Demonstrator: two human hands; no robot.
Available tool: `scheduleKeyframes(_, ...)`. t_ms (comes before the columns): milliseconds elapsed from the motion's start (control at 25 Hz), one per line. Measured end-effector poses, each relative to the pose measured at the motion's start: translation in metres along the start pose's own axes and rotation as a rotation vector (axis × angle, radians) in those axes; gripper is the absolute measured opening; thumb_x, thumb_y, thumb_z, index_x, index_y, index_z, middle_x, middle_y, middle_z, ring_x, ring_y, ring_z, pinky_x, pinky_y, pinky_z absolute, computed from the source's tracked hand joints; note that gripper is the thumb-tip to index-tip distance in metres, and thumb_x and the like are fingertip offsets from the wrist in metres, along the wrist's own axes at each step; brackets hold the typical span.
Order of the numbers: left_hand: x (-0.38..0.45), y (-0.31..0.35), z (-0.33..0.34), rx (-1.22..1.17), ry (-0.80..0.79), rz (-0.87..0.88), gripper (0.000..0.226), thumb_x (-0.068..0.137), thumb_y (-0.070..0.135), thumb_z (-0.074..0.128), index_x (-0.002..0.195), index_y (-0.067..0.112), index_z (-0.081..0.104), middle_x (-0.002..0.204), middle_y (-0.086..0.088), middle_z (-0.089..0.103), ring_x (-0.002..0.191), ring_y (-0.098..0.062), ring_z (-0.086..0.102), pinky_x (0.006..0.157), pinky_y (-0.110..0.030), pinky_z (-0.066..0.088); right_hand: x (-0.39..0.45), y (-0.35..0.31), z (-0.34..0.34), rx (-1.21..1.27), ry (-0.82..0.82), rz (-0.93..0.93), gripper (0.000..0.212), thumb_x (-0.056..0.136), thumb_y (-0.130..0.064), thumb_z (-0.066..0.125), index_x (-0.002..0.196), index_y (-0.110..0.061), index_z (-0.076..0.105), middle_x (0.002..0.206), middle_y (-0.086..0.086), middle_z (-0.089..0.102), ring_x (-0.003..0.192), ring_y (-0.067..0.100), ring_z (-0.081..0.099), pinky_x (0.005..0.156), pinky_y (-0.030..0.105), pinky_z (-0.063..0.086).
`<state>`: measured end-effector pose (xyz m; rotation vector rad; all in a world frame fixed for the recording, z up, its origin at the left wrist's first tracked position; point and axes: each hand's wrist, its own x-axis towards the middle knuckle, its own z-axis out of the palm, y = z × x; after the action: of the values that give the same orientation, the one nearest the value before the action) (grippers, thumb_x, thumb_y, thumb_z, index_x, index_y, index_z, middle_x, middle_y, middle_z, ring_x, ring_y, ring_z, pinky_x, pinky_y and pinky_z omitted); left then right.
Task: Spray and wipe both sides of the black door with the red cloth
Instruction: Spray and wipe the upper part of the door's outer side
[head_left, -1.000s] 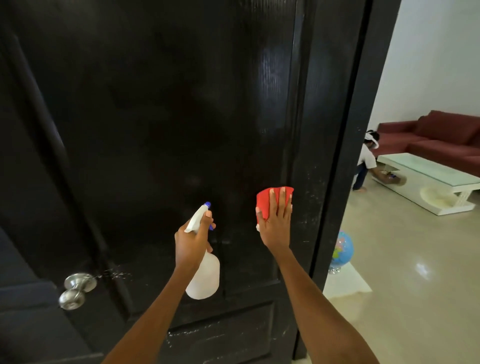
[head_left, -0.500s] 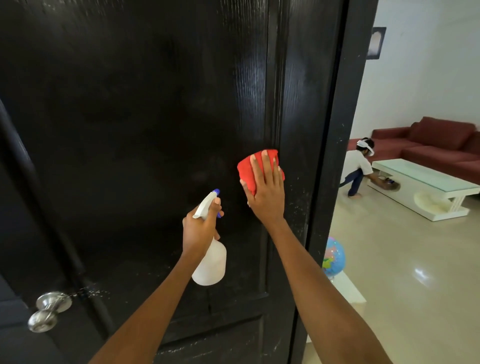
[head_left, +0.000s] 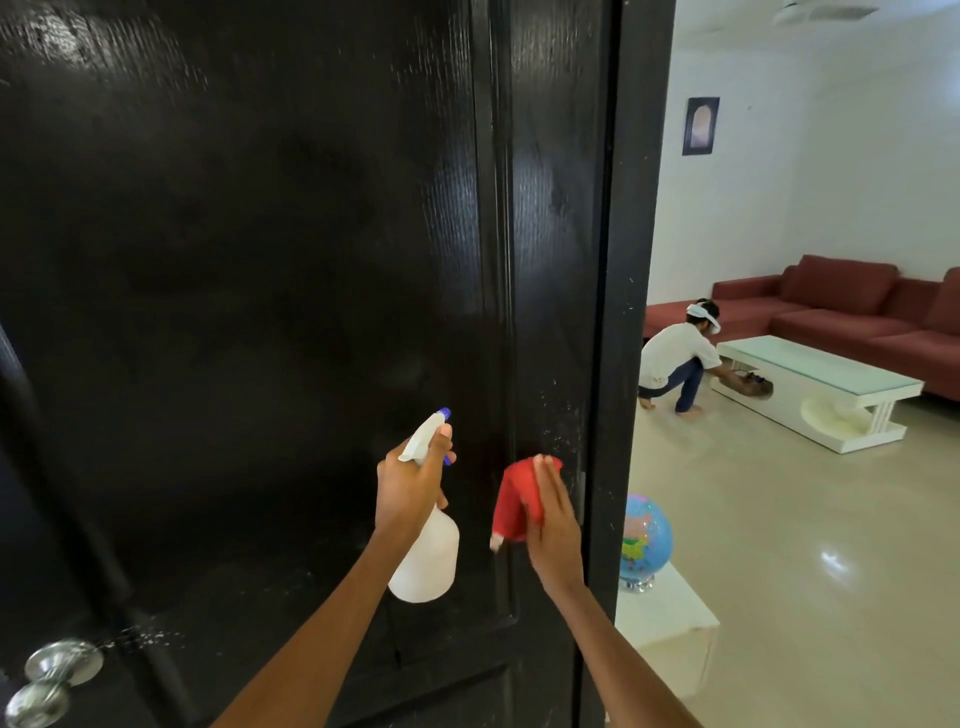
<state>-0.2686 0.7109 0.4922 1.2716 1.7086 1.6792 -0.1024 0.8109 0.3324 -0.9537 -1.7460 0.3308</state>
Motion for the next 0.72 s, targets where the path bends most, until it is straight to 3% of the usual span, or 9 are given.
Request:
scheduleKeyframes(80, -0.001, 0.002, 0.011, 0.011, -0.015, -0.006, 0.040, 0.096, 0.049, 0.059, 0.111, 0.013, 0.069, 0.089, 0.002, 0.073, 0.046, -0.015, 0.060, 0.047, -0.021, 0.052, 0.035, -0.017, -0.018, 0.140, 0.213, 0.101, 0.066, 0.106, -0.049, 0.045, 0.155, -0.060, 0.003, 0.163, 0.000, 0.032, 0.140, 0.021, 0.044, 0.109, 0.051, 0.049)
scheduleKeyframes(200, 0.000, 0.006, 0.023, -0.014, -0.024, -0.017, 0.042, 0.095, 0.048, 0.060, 0.111, 0.011, 0.069, 0.089, 0.002, 0.073, 0.046, -0.013, 0.059, 0.047, -0.021, 0.052, 0.100, -0.041, -0.049, 0.183, 0.341, 0.100, 0.067, 0.104, -0.053, 0.044, 0.158, -0.051, 0.004, 0.166, 0.006, 0.026, 0.146, 0.029, 0.039, 0.112, 0.057, 0.044)
scheduleKeyframes(280, 0.003, 0.011, 0.029, -0.034, -0.034, -0.002, 0.041, 0.095, 0.047, 0.061, 0.112, 0.010, 0.069, 0.088, 0.002, 0.073, 0.044, -0.011, 0.058, 0.046, -0.019, 0.051, 0.141, -0.059, -0.066, 0.125, 0.329, -0.035, 0.072, 0.102, -0.061, 0.040, 0.162, -0.038, 0.007, 0.167, 0.009, 0.020, 0.148, 0.034, 0.034, 0.113, 0.051, 0.041)
scheduleKeyframes(400, 0.011, 0.023, 0.037, -0.030, -0.037, 0.028, 0.044, 0.095, 0.048, 0.060, 0.114, 0.010, 0.069, 0.087, 0.003, 0.072, 0.043, -0.011, 0.057, 0.045, -0.019, 0.050, 0.199, -0.081, -0.077, -0.048, 0.264, -0.272, 0.073, 0.101, -0.045, 0.052, 0.161, -0.019, 0.020, 0.169, 0.008, 0.016, 0.154, 0.035, 0.023, 0.116, 0.050, 0.037)
scheduleKeyframes(480, 0.018, 0.034, 0.040, -0.030, -0.033, 0.042, 0.043, 0.095, 0.050, 0.059, 0.114, 0.012, 0.069, 0.087, 0.003, 0.072, 0.043, -0.011, 0.057, 0.046, -0.018, 0.050, 0.220, -0.086, -0.076, -0.181, 0.235, -0.341, 0.074, 0.100, -0.039, 0.060, 0.160, -0.019, 0.022, 0.170, 0.007, 0.013, 0.157, 0.034, 0.013, 0.121, 0.057, 0.030)
scheduleKeyframes(640, 0.025, 0.045, 0.041, -0.014, -0.034, 0.069, 0.043, 0.095, 0.052, 0.058, 0.108, 0.013, 0.071, 0.087, 0.003, 0.072, 0.046, -0.014, 0.060, 0.048, -0.021, 0.052, 0.219, -0.074, -0.068, -0.458, 0.153, -0.357, 0.092, 0.096, -0.068, 0.050, 0.165, -0.022, 0.008, 0.172, 0.004, -0.005, 0.158, 0.032, -0.007, 0.126, 0.059, 0.005)
scheduleKeyframes(720, 0.025, 0.049, 0.041, -0.002, -0.040, 0.074, 0.043, 0.096, 0.052, 0.058, 0.107, 0.012, 0.071, 0.088, 0.003, 0.072, 0.046, -0.014, 0.060, 0.048, -0.022, 0.053, 0.221, -0.073, -0.074, -0.538, 0.107, -0.385, 0.092, 0.098, -0.066, 0.047, 0.165, -0.021, 0.003, 0.172, 0.006, -0.007, 0.158, 0.034, -0.009, 0.126, 0.061, 0.010)
